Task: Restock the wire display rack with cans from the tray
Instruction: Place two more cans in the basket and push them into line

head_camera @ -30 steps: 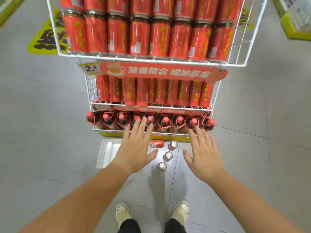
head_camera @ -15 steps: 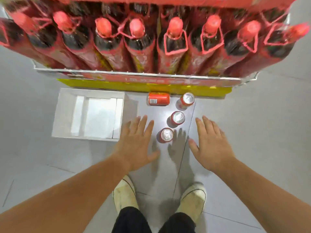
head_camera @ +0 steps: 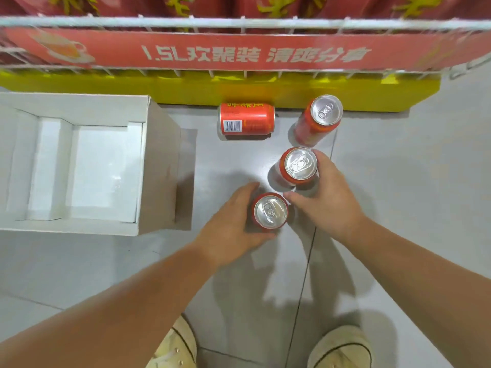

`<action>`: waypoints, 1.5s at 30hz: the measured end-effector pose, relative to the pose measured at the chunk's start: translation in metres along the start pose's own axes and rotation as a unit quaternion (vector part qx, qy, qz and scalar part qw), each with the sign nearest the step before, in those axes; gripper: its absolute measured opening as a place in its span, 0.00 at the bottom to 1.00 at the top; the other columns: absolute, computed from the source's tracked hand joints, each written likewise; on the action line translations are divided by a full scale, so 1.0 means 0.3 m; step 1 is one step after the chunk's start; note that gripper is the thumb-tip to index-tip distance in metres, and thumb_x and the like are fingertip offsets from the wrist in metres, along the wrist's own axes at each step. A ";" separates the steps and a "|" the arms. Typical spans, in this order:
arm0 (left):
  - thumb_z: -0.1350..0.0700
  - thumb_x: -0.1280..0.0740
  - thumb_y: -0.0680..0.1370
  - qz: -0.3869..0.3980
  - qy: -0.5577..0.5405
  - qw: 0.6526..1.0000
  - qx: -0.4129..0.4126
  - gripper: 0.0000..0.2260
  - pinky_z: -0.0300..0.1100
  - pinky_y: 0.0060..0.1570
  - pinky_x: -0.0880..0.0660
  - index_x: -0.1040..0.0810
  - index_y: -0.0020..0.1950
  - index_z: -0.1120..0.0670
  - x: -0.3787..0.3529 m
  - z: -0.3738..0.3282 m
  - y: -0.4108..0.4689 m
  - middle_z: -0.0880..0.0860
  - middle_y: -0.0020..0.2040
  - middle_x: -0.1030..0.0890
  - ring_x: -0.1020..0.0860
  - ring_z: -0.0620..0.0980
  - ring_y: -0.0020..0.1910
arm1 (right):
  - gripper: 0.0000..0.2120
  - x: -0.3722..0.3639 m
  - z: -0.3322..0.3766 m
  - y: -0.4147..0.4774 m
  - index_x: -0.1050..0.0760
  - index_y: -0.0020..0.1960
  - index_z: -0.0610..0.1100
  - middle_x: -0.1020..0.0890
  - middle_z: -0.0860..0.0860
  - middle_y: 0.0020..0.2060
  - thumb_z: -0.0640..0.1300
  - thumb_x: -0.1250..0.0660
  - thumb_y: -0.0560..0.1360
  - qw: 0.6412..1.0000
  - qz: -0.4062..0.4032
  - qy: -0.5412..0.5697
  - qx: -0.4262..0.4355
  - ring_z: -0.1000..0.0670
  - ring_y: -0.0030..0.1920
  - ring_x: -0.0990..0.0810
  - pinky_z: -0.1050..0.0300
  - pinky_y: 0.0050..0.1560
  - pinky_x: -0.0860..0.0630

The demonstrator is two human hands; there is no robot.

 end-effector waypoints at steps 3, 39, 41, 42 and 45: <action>0.49 0.18 0.67 0.003 -0.040 0.999 -0.025 0.34 0.32 0.61 0.29 0.31 0.68 0.44 -0.023 0.005 0.043 0.40 0.63 0.24 0.24 0.38 0.60 | 0.34 -0.028 -0.034 0.045 0.28 0.65 0.54 0.20 0.58 0.58 0.44 0.19 0.64 0.996 -0.024 0.080 -0.028 0.58 0.59 0.22 0.59 0.62 0.27; 0.53 0.28 0.76 -0.085 -0.298 0.950 -0.049 0.11 0.44 0.42 0.19 0.19 0.58 0.52 1.375 -1.514 -0.821 0.52 0.48 0.13 0.15 0.47 0.44 | 0.12 1.258 1.547 -0.540 0.23 0.57 0.46 0.14 0.49 0.45 0.38 0.29 0.75 0.946 -0.039 0.321 0.011 0.51 0.45 0.14 0.60 0.38 0.20; 0.51 0.27 0.75 -0.109 -0.289 0.948 -0.072 0.13 0.49 0.47 0.18 0.19 0.57 0.52 1.498 -1.653 -0.907 0.53 0.49 0.13 0.14 0.50 0.47 | 0.12 1.370 1.710 -0.577 0.24 0.58 0.46 0.14 0.47 0.46 0.38 0.29 0.75 0.944 -0.056 0.322 0.037 0.50 0.44 0.14 0.58 0.38 0.19; 0.51 0.26 0.75 -0.118 -0.279 0.949 -0.086 0.12 0.50 0.49 0.18 0.19 0.57 0.52 1.555 -1.718 -0.951 0.53 0.49 0.13 0.14 0.51 0.49 | 0.13 1.422 1.788 -0.596 0.24 0.58 0.45 0.14 0.46 0.47 0.39 0.28 0.75 0.942 -0.064 0.324 0.050 0.49 0.45 0.14 0.54 0.41 0.17; 0.52 0.24 0.74 -0.142 -0.267 0.945 -0.122 0.13 0.50 0.49 0.17 0.18 0.56 0.53 1.712 -1.906 -1.084 0.52 0.49 0.12 0.14 0.51 0.49 | 0.11 1.569 2.004 -0.670 0.23 0.55 0.48 0.14 0.47 0.46 0.40 0.27 0.74 0.935 -0.093 0.333 0.081 0.45 0.47 0.14 0.45 0.49 0.17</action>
Point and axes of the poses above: each hand's wrist, its own y-axis towards the middle knuckle, its own x-axis out of the back of the hand, z = x × y, the point moved 3 cm from there along y, towards the middle knuckle
